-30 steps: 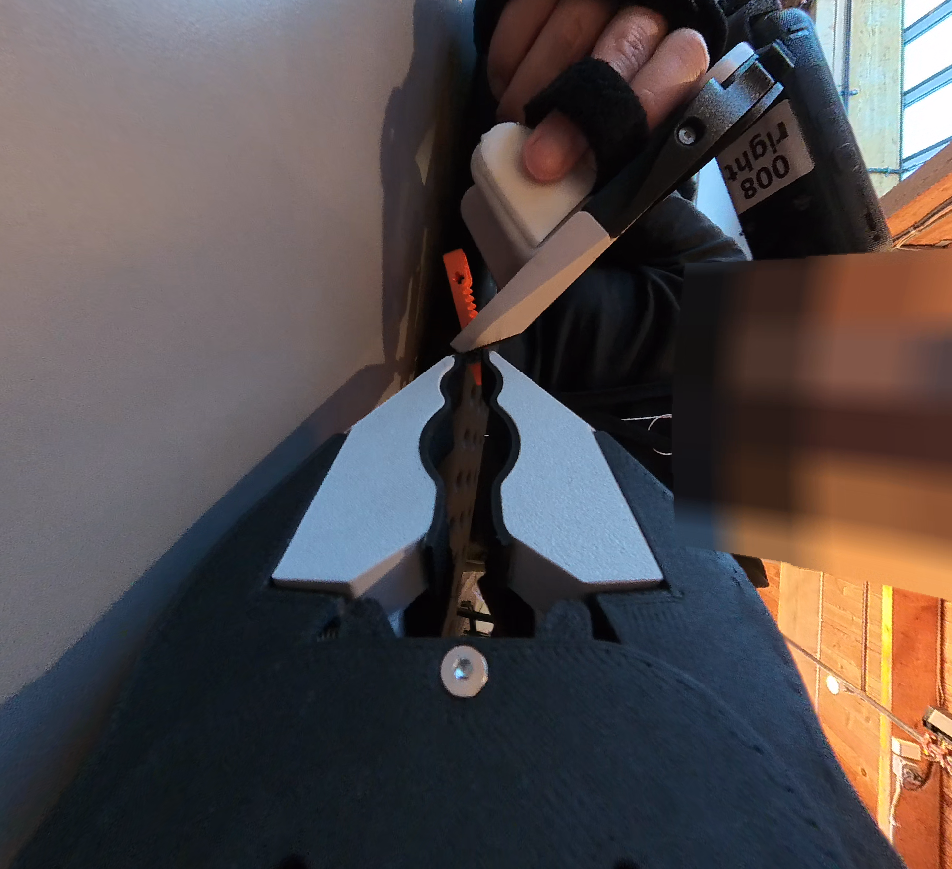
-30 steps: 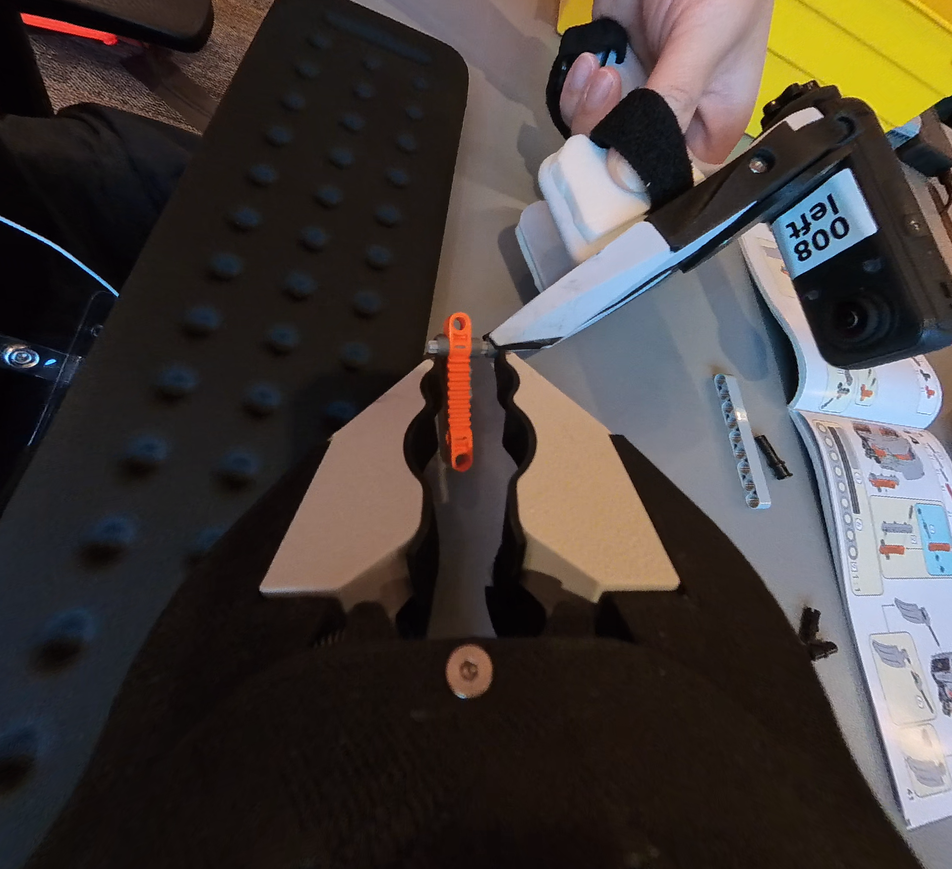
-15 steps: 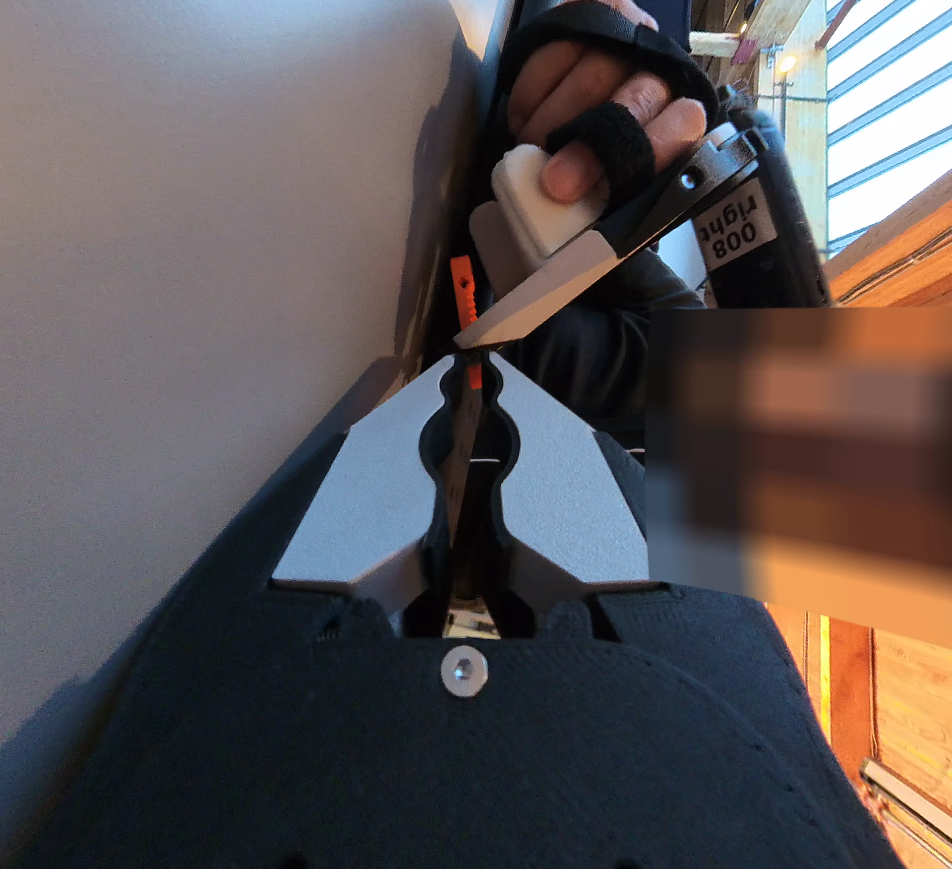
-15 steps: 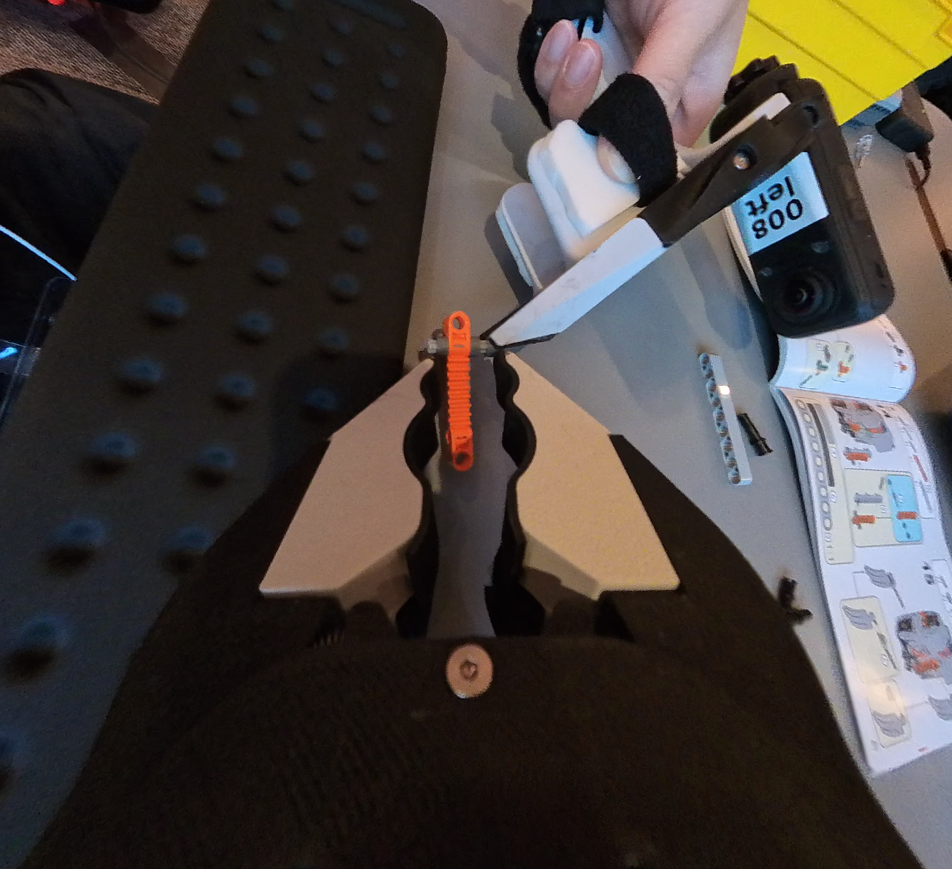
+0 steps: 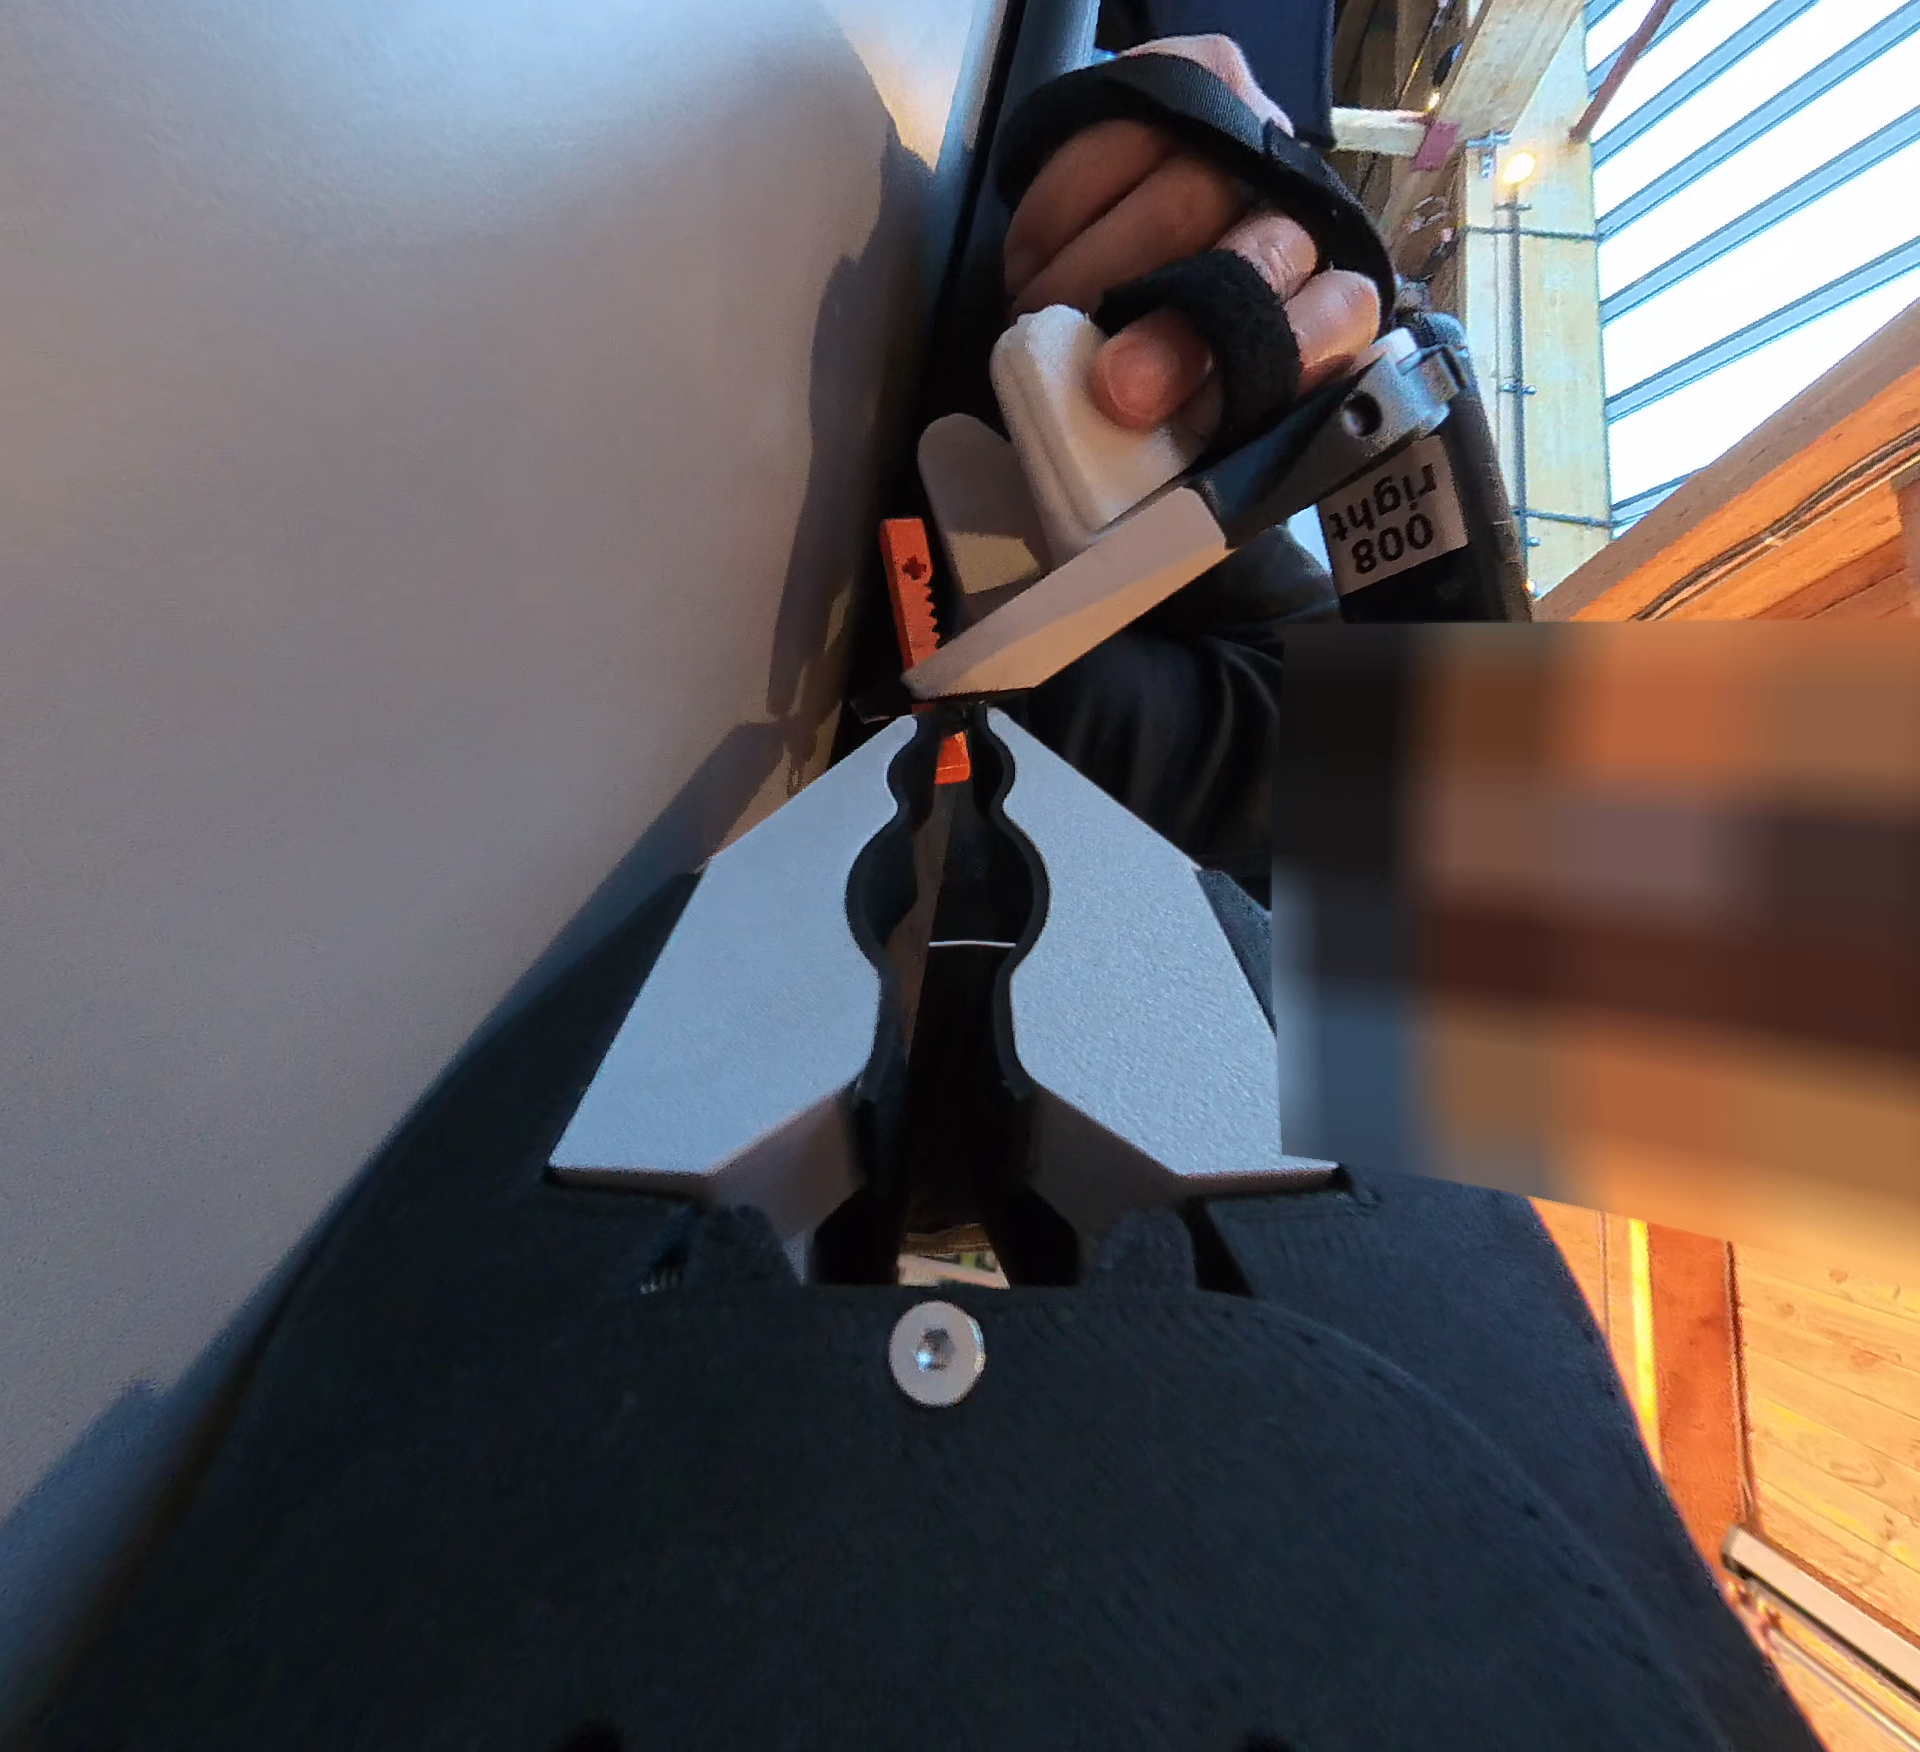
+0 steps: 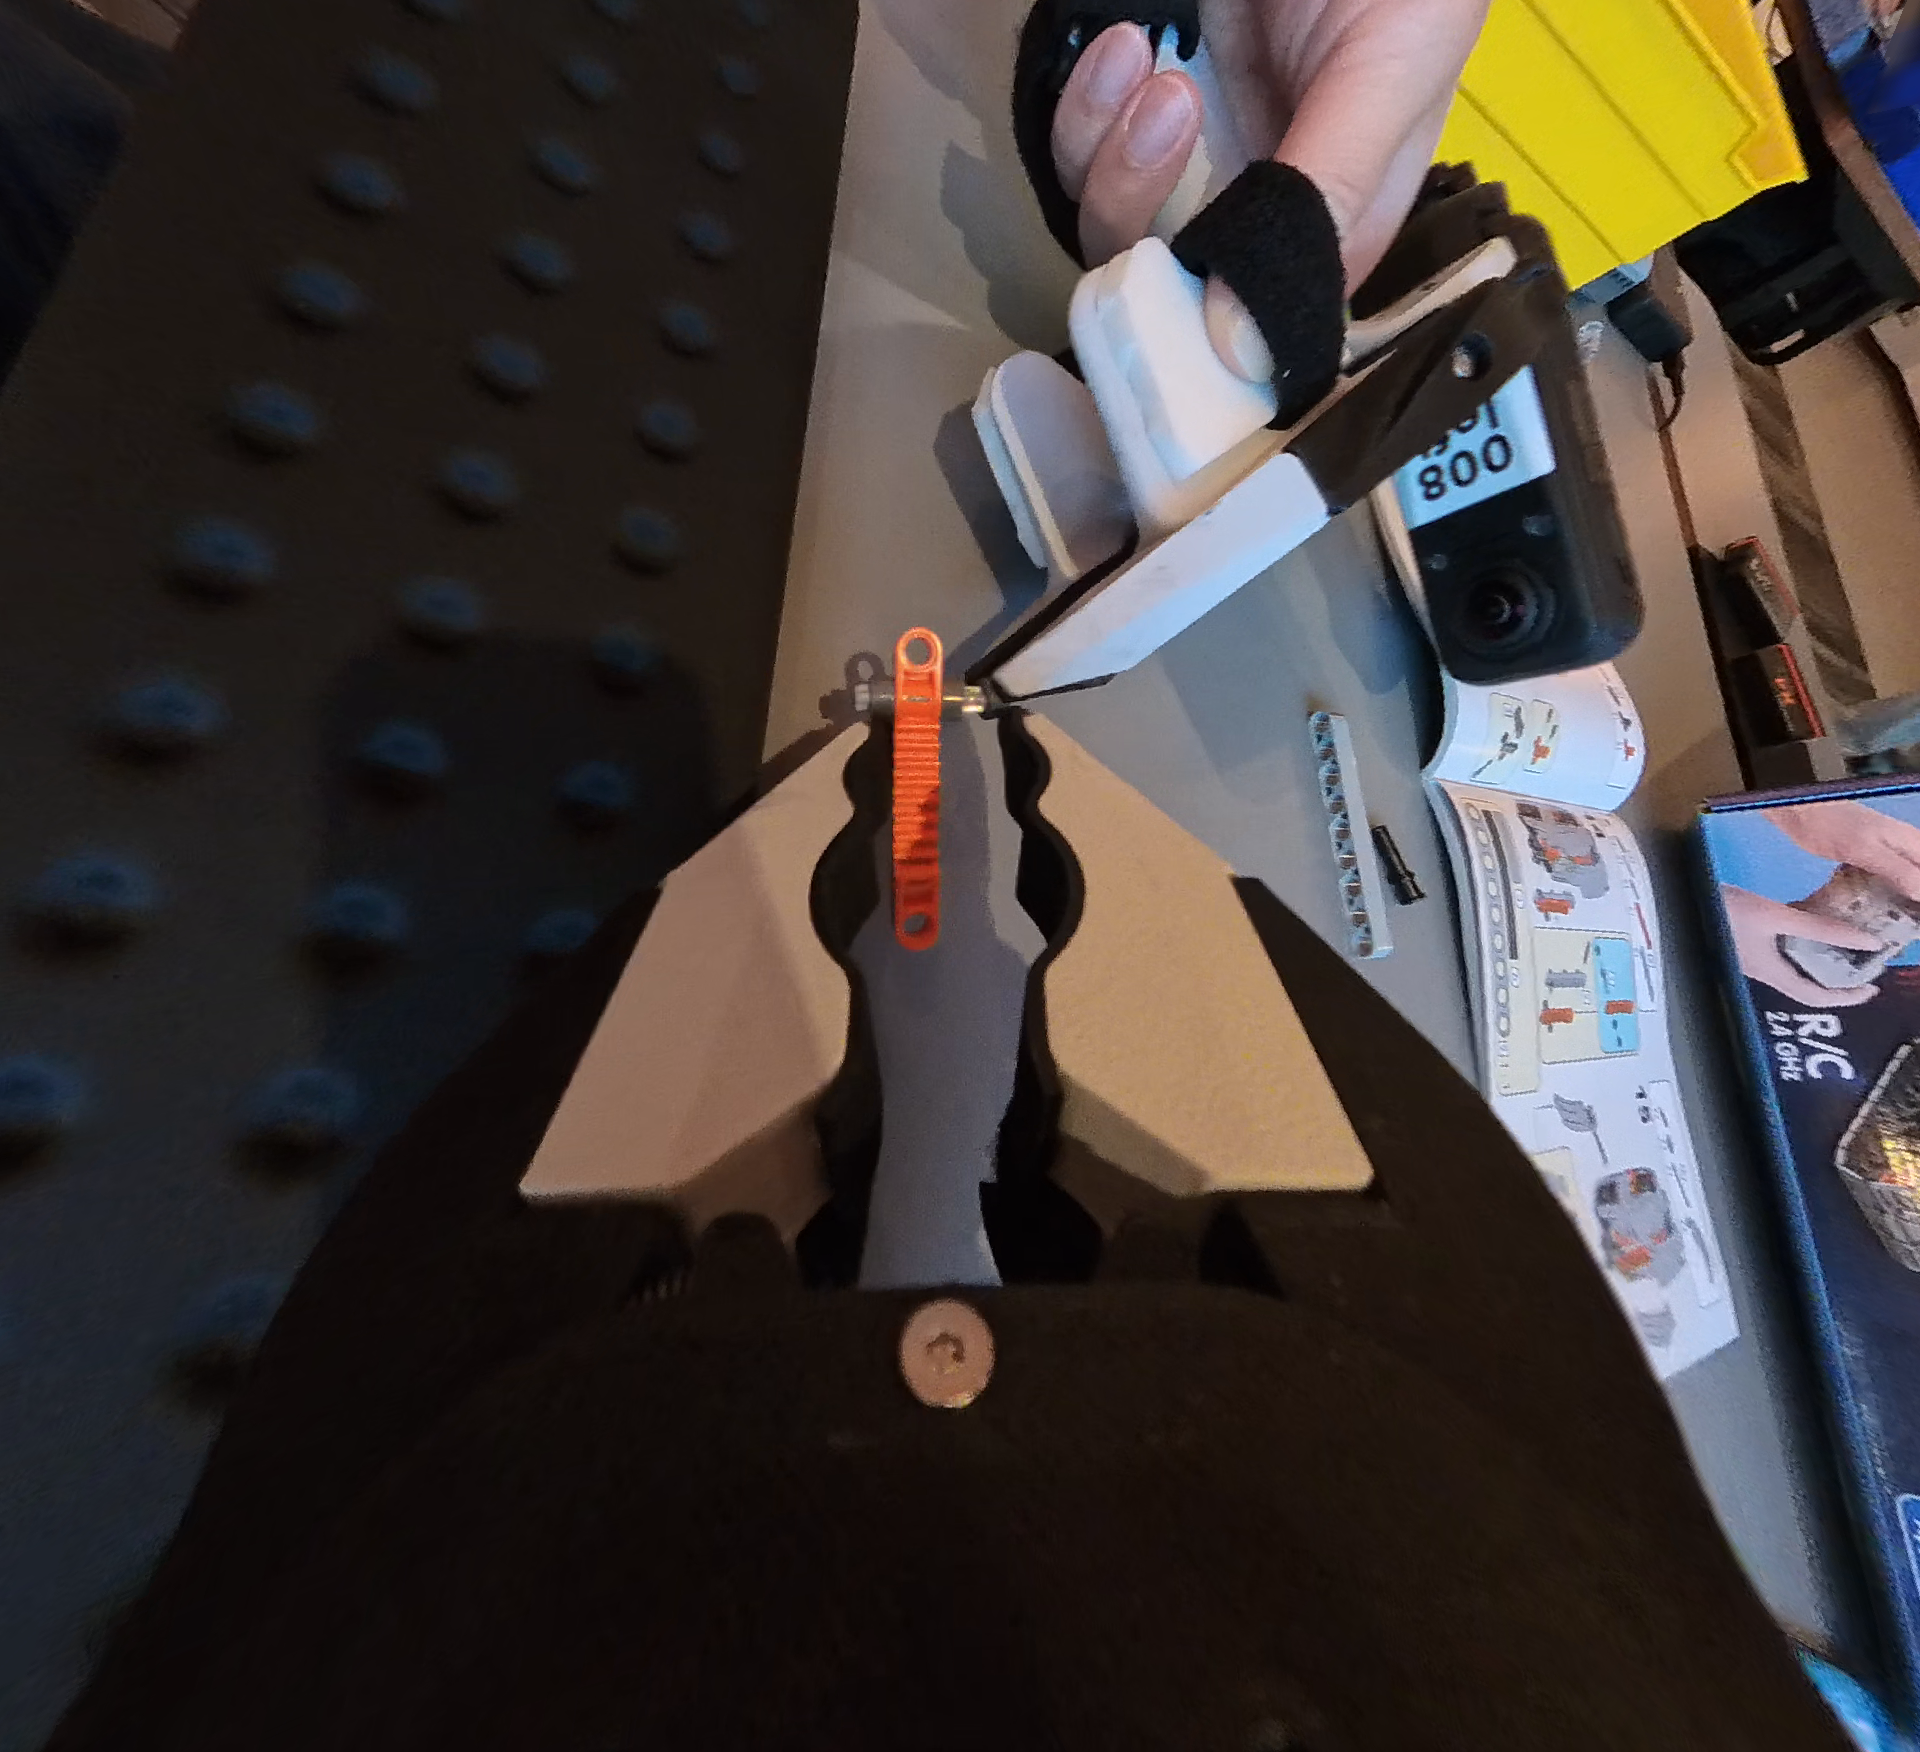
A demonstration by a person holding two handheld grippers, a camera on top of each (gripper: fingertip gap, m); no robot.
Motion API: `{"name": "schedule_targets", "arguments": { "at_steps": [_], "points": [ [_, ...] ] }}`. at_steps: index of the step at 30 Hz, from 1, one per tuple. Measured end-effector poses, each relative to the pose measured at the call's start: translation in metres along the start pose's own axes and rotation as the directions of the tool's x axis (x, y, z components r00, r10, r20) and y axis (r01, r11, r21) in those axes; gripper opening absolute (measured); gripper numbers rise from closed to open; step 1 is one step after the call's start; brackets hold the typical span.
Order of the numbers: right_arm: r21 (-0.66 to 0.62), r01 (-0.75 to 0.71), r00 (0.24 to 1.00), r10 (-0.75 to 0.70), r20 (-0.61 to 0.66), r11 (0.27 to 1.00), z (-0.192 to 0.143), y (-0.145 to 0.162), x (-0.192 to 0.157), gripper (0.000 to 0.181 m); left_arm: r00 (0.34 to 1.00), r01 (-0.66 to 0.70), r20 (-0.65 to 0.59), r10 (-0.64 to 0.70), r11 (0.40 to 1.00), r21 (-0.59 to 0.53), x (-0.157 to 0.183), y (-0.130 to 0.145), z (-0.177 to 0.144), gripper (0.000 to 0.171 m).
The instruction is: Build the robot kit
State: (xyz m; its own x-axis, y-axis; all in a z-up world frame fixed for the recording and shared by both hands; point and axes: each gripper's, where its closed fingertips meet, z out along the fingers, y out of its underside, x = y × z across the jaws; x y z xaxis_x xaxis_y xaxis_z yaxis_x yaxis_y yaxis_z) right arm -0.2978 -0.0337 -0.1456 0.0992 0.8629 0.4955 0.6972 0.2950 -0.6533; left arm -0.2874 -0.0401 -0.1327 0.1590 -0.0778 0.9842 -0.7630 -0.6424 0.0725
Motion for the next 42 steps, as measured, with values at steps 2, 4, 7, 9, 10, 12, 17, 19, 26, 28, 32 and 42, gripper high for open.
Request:
{"name": "schedule_targets", "arguments": {
  "at_steps": [2,4,7,9,10,12,17,19,26,28,32,42],
  "points": [
    [0.005,-0.017,1.0,0.017,0.014,1.0,0.0,0.0,-0.001,0.019,1.0,-0.006,0.01,0.006,1.0,-0.005,0.0,0.0,0.0,0.003],
    [0.003,-0.026,0.999,0.026,0.03,1.0,0.001,0.0,-0.003,0.018,0.999,-0.017,0.046,0.018,1.0,-0.021,-0.003,0.002,0.0,0.003],
    [-0.003,-0.012,0.999,0.012,0.038,1.0,0.002,0.001,-0.005,0.017,0.996,-0.036,0.084,0.04,0.998,-0.045,-0.005,0.004,0.001,0.003],
    [-0.004,-0.013,0.999,0.013,0.043,1.0,0.002,0.001,-0.006,0.018,0.994,-0.04,0.099,0.045,0.998,-0.055,-0.005,0.004,0.001,0.003],
    [-0.002,-0.009,0.999,0.009,0.041,1.0,0.002,0.0,-0.006,0.018,0.993,-0.04,0.108,0.047,0.997,-0.062,-0.006,0.005,0.001,0.003],
    [0.001,-0.004,0.999,0.004,0.038,1.0,0.001,-0.001,-0.006,0.02,0.992,-0.038,0.116,0.045,0.997,-0.067,-0.008,0.006,0.001,0.003],
    [0.005,0.024,0.999,-0.024,0.037,1.0,0.001,-0.003,-0.008,0.016,0.996,-0.019,0.084,0.024,0.998,-0.059,-0.007,0.008,0.001,0.003],
    [0.007,0.022,0.999,-0.022,0.042,1.0,0.0,-0.003,-0.008,0.016,0.997,-0.015,0.075,0.019,0.998,-0.056,-0.007,0.008,0.002,0.003],
    [0.004,0.033,0.999,-0.033,0.033,0.999,0.0,-0.003,-0.008,0.015,0.999,-0.005,0.05,0.007,0.999,-0.04,-0.006,0.008,0.002,0.003],
    [-0.001,0.03,0.999,-0.03,0.031,1.0,0.0,-0.002,-0.008,0.015,0.998,-0.007,0.054,0.009,0.999,-0.038,-0.007,0.008,0.002,0.003],
    [-0.022,0.032,0.999,-0.031,0.031,0.999,0.001,0.001,-0.009,0.007,0.998,-0.01,0.056,0.011,1.0,-0.013,-0.005,0.004,0.001,0.003],
    [-0.042,0.01,1.0,-0.009,0.028,0.999,0.002,0.003,-0.007,0.006,0.999,-0.007,0.038,0.007,1.0,0.004,-0.005,0.003,0.0,0.003]
  ]
}}
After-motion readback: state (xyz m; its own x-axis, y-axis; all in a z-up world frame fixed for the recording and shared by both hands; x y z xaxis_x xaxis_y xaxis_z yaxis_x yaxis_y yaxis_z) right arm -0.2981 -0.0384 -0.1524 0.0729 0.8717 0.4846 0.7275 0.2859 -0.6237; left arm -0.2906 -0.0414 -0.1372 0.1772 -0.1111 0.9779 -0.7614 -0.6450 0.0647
